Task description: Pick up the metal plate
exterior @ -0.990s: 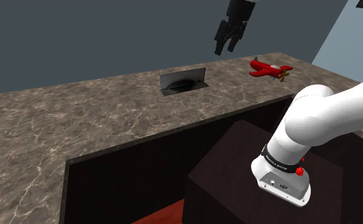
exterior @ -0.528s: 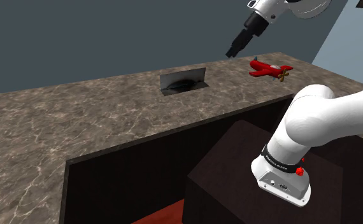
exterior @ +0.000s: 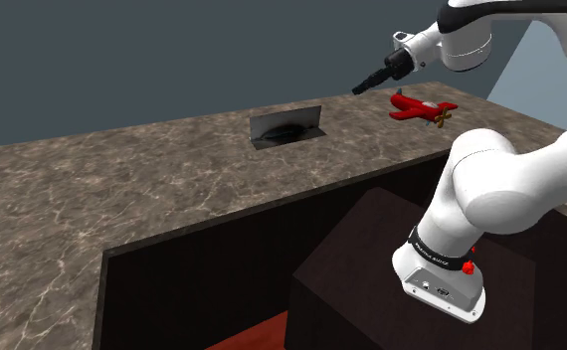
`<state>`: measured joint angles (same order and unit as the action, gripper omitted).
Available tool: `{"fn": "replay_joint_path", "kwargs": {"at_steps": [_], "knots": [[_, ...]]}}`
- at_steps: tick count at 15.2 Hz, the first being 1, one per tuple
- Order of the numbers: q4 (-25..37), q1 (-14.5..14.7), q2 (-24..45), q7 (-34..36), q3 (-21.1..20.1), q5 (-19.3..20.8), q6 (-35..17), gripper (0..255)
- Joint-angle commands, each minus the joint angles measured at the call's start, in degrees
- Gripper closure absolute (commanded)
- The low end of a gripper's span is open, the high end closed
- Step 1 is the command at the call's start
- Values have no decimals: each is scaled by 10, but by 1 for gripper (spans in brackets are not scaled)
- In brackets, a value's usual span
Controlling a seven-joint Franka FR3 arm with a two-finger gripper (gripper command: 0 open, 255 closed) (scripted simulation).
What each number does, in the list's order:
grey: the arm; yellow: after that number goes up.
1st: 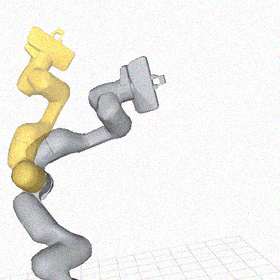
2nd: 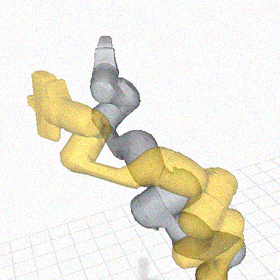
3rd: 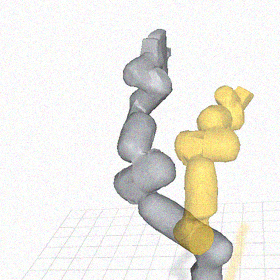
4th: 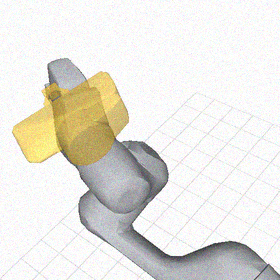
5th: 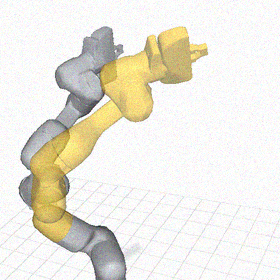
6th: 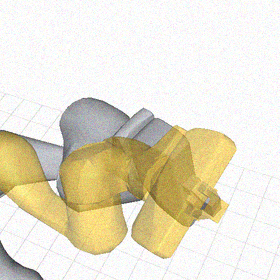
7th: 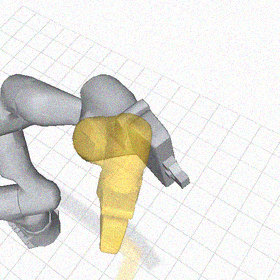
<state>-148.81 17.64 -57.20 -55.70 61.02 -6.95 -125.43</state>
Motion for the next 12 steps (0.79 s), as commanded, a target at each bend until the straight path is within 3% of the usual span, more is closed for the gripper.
{"fn": "replay_joint_path", "kwargs": {"at_steps": [1, 6, 9, 12], "knots": [[35, 75, -6, -83, 101, -13, -11, 0], [160, 260, -97, -223, 286, -23, 18, 0], [261, 360, -178, -285, 351, -23, 64, 0], [381, 457, -262, -337, 385, -25, 129, 0]]}}
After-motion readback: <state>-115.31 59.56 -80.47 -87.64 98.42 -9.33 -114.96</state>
